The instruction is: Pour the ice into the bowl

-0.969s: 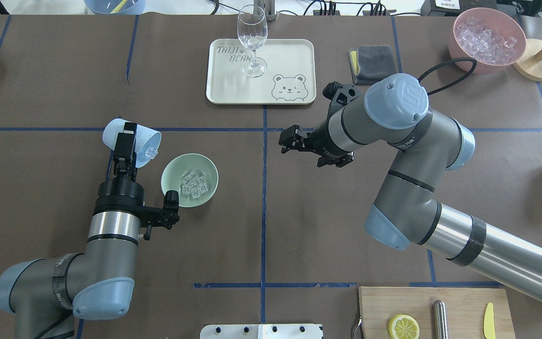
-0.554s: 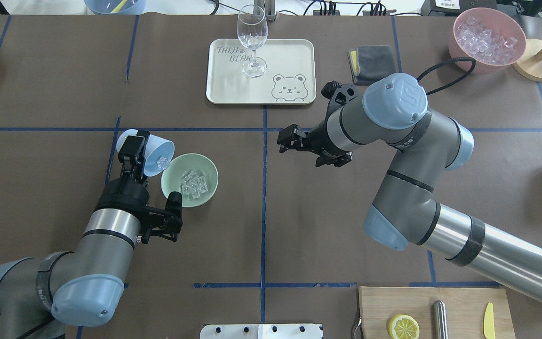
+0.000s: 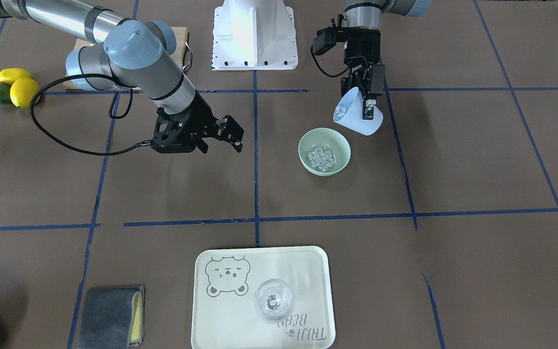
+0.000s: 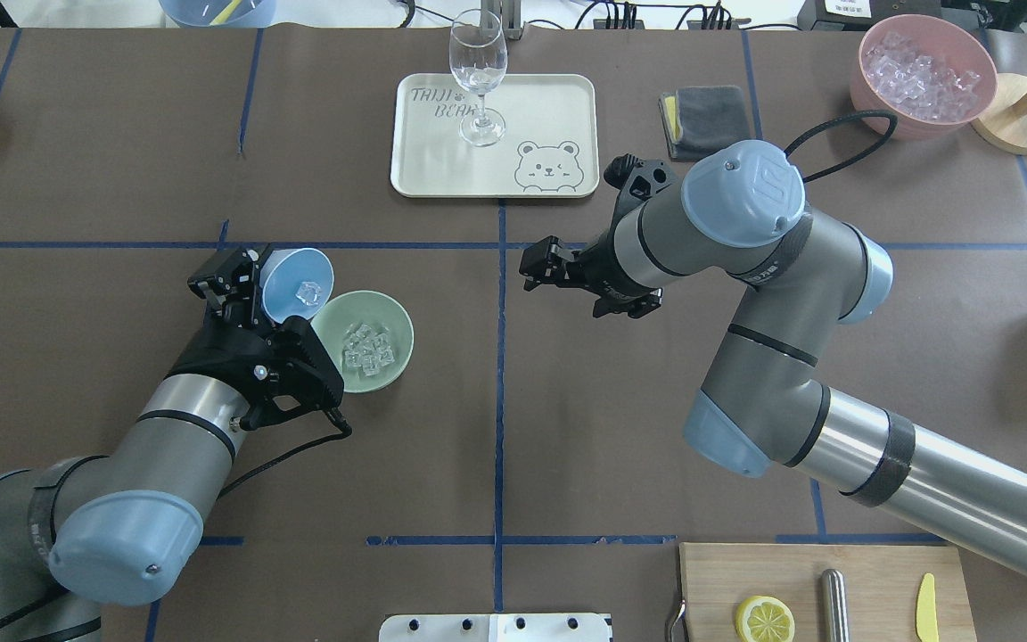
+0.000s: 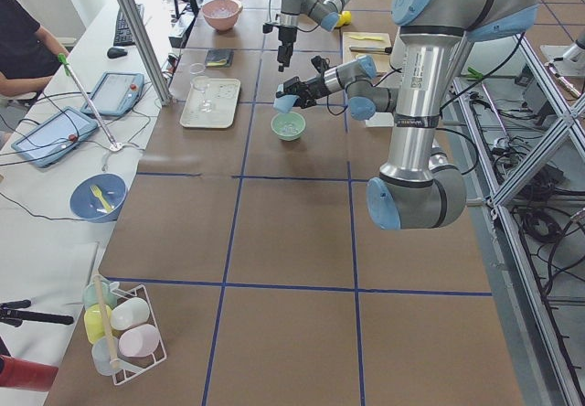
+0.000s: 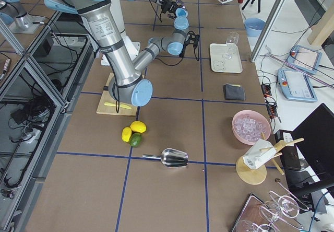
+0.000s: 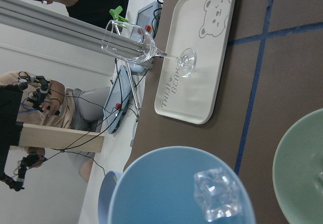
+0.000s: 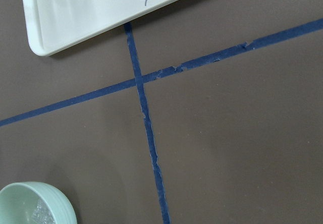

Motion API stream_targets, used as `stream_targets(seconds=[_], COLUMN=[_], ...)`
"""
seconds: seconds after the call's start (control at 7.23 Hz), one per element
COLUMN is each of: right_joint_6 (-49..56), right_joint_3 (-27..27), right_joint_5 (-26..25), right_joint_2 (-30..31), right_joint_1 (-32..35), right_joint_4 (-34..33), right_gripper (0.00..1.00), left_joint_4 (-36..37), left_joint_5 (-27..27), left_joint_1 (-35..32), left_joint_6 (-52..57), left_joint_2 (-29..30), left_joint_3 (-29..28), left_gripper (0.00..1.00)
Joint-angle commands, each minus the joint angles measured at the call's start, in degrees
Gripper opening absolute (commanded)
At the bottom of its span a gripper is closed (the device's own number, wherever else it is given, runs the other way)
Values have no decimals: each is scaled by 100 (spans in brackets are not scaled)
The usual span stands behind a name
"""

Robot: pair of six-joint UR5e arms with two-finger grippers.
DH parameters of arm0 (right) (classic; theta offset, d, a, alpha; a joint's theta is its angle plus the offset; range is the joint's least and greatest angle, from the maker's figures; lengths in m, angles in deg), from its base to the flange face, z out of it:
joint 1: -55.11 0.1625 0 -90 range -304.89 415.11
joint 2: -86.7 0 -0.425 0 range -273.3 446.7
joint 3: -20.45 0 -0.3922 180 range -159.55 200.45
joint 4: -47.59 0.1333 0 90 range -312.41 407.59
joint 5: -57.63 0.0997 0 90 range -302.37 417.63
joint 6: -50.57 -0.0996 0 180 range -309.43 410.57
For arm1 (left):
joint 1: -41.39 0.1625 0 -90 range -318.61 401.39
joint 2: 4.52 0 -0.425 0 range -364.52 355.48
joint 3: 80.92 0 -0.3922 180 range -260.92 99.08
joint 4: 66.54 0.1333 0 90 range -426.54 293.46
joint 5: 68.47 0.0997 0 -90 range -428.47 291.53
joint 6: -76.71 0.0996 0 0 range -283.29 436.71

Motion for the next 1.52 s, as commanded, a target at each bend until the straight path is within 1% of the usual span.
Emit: stream_targets(seconds=[0.0, 0.14, 0.28, 0.42, 0.55, 0.69, 0.83, 0.97, 1.11, 1.25, 1.38], right_joint_6=[-46, -150, -169, -169, -178, -308, -336, -362, -423, -546, -556], right_joint_3=[-5, -13, 4, 13, 13, 48, 74, 83, 231, 363, 451], right_joint_5=[-24, -94, -295, -401, -420, -515, -682, -857, -1059, -1192, -1315], right_joint_2=[-42, -94, -165, -183, -235, -314, -393, -411, -568, -657, -745], right_joint_1=[-57, -136, -267, -364, -426, -557, -697, -864, -1005, -1111, -1190], right_joint_4=[-12, -12, -12, -12, -12, -21, -47, -56, -73, -47, -47], right_gripper=[100, 100, 100, 100, 100, 100, 100, 100, 100, 100, 100], left_joint_4=[2, 2, 2, -6, -24, -651, -1840, -2992, -4030, -4406, -4410], left_joint_5=[-199, -216, -425, -801, -988, -1146, -1287, -1341, -1428, -1812, -1868], left_joint_1=[-124, -316, -431, -580, -669, -809, -828, -889, -1081, -1309, -1363], left_joint_6=[-893, -1340, -2015, -2509, -2766, -2899, -2900, -2900, -2909, -3031, -3624], left_joint_2=[-340, -412, -570, -693, -938, -1393, -2007, -2509, -2688, -2707, -2698], left_joint_3=[49, 66, 66, 84, 127, 137, 58, -247, -729, -1064, -1381], left_gripper=[0, 0, 0, 0, 0, 0, 0, 0, 0, 0, 0])
